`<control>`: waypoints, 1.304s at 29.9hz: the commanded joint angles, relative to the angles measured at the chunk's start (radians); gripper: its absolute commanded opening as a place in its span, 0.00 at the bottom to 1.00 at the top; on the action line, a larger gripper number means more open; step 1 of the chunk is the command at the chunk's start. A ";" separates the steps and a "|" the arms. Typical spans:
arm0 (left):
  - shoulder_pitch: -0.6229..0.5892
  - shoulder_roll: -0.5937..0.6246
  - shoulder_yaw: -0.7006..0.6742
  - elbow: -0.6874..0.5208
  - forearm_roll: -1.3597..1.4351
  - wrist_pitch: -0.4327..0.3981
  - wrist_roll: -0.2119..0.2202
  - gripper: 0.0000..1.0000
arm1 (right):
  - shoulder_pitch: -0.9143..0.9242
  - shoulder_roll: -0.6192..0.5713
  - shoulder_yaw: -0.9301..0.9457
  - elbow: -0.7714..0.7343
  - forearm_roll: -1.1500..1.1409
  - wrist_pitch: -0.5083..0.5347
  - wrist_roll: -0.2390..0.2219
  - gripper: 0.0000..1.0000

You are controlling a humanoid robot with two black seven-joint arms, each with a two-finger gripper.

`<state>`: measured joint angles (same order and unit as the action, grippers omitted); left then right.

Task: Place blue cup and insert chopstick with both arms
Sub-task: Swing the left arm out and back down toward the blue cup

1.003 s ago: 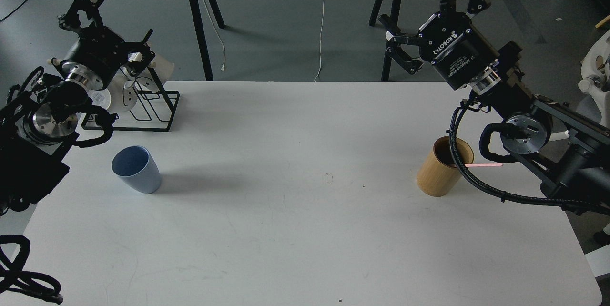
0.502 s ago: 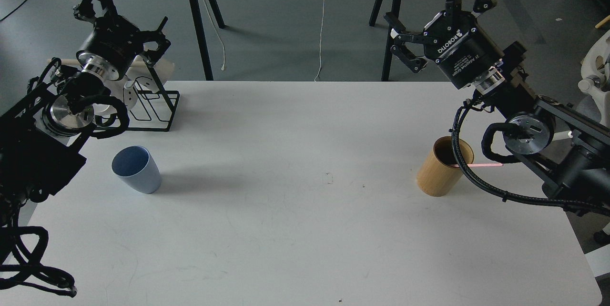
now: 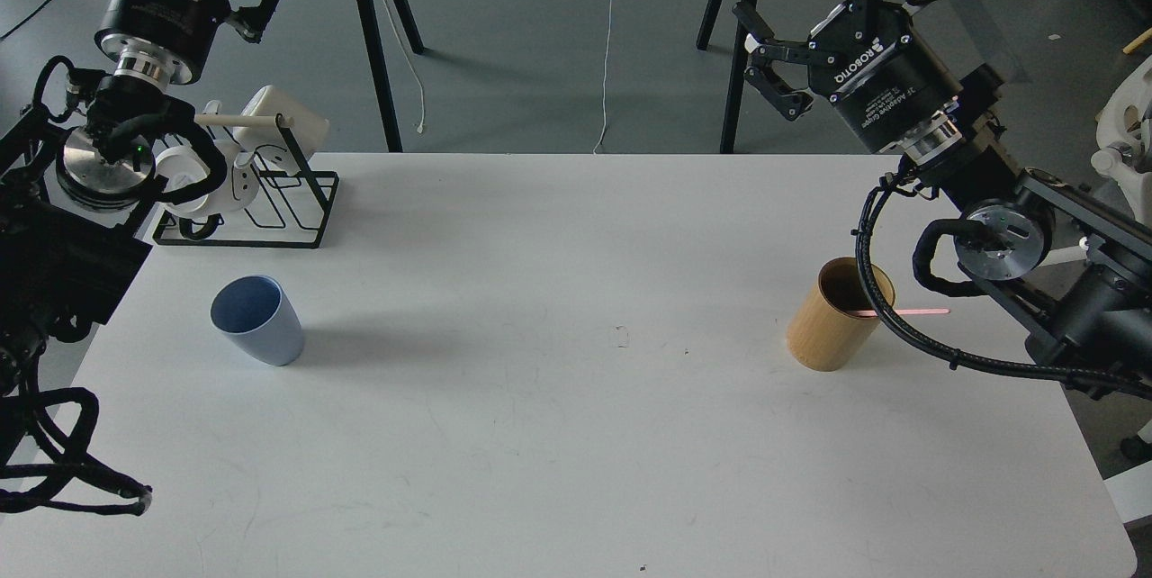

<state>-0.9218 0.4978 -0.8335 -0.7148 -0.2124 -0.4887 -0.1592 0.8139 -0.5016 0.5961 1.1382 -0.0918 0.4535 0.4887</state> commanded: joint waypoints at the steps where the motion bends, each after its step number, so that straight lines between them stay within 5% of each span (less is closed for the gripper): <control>1: -0.087 0.142 0.132 -0.176 0.001 0.000 -0.010 1.00 | -0.002 0.000 0.001 -0.005 0.000 -0.001 0.000 0.99; 7: -0.276 0.254 0.436 -0.293 0.117 0.000 -0.037 1.00 | -0.004 0.001 0.004 -0.006 0.000 -0.003 0.000 0.99; 13: -0.307 0.335 0.510 -0.362 0.506 0.000 -0.261 1.00 | -0.004 0.000 0.002 -0.008 0.000 -0.009 0.000 0.99; 16: -0.307 0.425 0.511 -0.394 0.836 0.000 -0.322 1.00 | -0.007 0.000 0.002 -0.011 0.000 -0.009 0.000 0.99; 21: -0.305 0.473 0.556 -0.413 1.180 0.000 -0.330 1.00 | -0.016 0.000 0.002 -0.020 0.000 -0.009 0.000 0.99; 39: -0.279 0.518 0.563 -0.420 1.039 0.000 -0.330 1.00 | -0.033 0.003 0.004 -0.032 0.000 -0.019 0.000 0.99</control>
<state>-1.2064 1.0164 -0.2867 -1.1348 0.7964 -0.4887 -0.4889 0.7853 -0.4971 0.5982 1.1058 -0.0921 0.4360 0.4887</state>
